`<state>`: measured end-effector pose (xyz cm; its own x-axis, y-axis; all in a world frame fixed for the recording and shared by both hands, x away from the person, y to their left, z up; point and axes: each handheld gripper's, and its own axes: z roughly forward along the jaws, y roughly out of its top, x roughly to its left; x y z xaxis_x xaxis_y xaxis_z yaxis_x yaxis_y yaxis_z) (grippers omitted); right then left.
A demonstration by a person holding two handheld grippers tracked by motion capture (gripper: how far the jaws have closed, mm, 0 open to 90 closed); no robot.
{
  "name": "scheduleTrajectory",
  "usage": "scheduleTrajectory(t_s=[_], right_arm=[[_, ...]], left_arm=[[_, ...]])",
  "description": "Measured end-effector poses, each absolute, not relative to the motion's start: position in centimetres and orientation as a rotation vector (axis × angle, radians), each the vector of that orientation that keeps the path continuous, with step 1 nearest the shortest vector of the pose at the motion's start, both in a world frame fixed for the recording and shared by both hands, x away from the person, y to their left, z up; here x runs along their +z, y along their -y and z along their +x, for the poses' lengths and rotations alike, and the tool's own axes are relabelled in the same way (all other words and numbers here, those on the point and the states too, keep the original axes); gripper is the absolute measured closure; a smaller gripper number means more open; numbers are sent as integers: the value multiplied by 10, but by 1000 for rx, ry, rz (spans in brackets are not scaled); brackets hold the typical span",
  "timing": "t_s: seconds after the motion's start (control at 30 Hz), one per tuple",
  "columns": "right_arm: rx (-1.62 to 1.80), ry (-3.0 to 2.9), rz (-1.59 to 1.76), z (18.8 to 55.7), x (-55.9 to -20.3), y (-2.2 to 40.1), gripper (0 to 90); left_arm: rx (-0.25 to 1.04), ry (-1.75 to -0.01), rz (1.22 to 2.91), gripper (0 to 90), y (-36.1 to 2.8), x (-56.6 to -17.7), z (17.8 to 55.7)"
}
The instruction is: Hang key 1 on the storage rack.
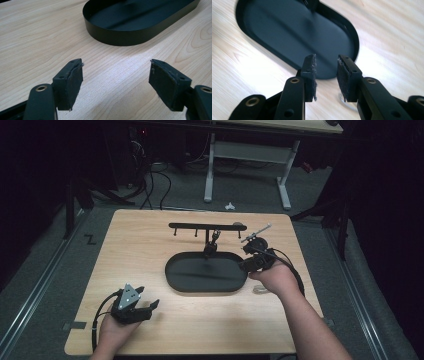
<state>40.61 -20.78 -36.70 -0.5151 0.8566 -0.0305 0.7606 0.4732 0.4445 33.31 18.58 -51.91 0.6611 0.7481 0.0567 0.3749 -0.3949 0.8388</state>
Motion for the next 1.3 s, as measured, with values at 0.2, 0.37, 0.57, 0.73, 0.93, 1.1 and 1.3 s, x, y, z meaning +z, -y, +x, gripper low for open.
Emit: scheduleTrajectory(t_s=[0.2,0.37,0.57,0.73,0.93,1.1,1.3], right_arm=[[536,-2465,1435,398,-383,225,663],[505,-2464,1476,394,-400,236,670],[477,-2433,1559,394,-420,255,714],[463,-2381,1633,396,-431,274,762],[408,-2313,1726,402,-451,294,862],[382,-2269,1769,413,-467,304,860],[347,-2268,1806,423,-482,308,857]], left_arm=[[551,-866,2022,278,-185,-519,332],[545,-866,2027,277,-185,-519,332],[544,-864,2031,278,-185,-520,332],[544,-863,2030,278,-185,-521,332],[544,-861,2034,278,-184,-521,332],[541,-860,2041,278,-184,-522,332],[542,-857,2050,278,-183,-523,332]])
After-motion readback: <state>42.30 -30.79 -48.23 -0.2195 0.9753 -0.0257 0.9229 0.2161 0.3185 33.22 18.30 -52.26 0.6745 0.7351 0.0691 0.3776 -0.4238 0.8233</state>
